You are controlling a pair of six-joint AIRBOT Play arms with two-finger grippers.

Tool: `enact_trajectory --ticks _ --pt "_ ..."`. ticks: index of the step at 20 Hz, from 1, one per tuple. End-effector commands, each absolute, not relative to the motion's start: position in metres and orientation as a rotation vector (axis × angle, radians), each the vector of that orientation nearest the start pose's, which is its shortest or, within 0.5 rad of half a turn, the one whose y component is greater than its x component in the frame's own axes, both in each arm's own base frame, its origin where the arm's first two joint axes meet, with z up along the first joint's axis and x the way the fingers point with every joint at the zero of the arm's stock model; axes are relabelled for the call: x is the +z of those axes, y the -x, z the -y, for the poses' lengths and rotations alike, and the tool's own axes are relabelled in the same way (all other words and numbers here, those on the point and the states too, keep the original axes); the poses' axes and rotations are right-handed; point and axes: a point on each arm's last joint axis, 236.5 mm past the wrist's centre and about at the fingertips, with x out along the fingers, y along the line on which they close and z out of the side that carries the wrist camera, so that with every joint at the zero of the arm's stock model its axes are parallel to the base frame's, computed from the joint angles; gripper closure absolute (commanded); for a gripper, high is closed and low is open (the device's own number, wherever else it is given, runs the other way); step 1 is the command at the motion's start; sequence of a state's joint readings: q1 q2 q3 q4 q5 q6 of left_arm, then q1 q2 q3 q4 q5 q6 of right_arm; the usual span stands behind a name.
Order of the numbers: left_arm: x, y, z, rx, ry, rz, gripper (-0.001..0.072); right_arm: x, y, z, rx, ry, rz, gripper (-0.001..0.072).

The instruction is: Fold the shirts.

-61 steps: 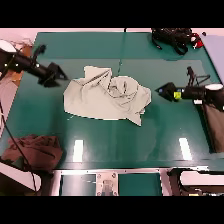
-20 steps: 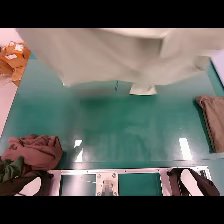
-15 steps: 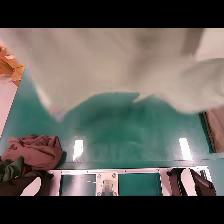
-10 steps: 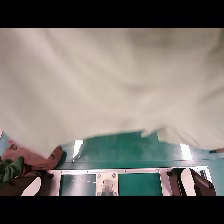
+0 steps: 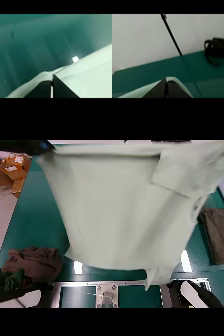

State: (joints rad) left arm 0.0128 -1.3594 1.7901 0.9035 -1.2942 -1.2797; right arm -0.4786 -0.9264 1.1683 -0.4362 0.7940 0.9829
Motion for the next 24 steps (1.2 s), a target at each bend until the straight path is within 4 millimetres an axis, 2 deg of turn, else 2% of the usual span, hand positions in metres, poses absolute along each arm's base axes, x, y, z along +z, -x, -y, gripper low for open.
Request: enact_trajectory --ticks 1,3,5,6,8,11,17,20,24 --pt "0.118 -0.499 0.171 -0.658 0.250 -0.960 0.0687 0.158 -0.478 0.040 0.179 -0.591 -0.441 0.0692" --pt "0.061 -0.527 0.179 -0.618 0.289 -1.003 0.0687 0.094 -0.505 0.046 0.139 -0.647 -0.545 0.0692" --pt "0.025 -0.550 0.178 -0.558 0.341 -1.008 0.0688 0.045 -0.527 0.053 0.121 -0.684 -0.623 0.0692" --pt "0.016 -0.561 0.175 -0.526 0.365 -0.993 0.0687 0.029 -0.537 0.057 0.116 -0.696 -0.645 0.0692" --pt "0.017 -0.581 0.172 -0.490 0.402 -0.918 0.0687 0.009 -0.557 0.064 0.104 -0.730 -0.664 0.0692" --pt "0.038 -0.608 0.169 -0.458 0.448 -0.779 0.0687 0.014 -0.588 0.074 0.113 -0.758 -0.618 0.0692" --pt "0.064 -0.630 0.165 -0.442 0.496 -0.640 0.0687 0.058 -0.627 0.081 0.140 -0.742 -0.500 0.0692" --pt "0.070 -0.632 0.168 -0.461 0.490 -0.615 0.0687 0.064 -0.633 0.081 0.134 -0.730 -0.478 0.0691" --pt "0.068 -0.627 0.171 -0.487 0.449 -0.634 0.0687 0.049 -0.627 0.081 0.145 -0.684 -0.530 0.0692"
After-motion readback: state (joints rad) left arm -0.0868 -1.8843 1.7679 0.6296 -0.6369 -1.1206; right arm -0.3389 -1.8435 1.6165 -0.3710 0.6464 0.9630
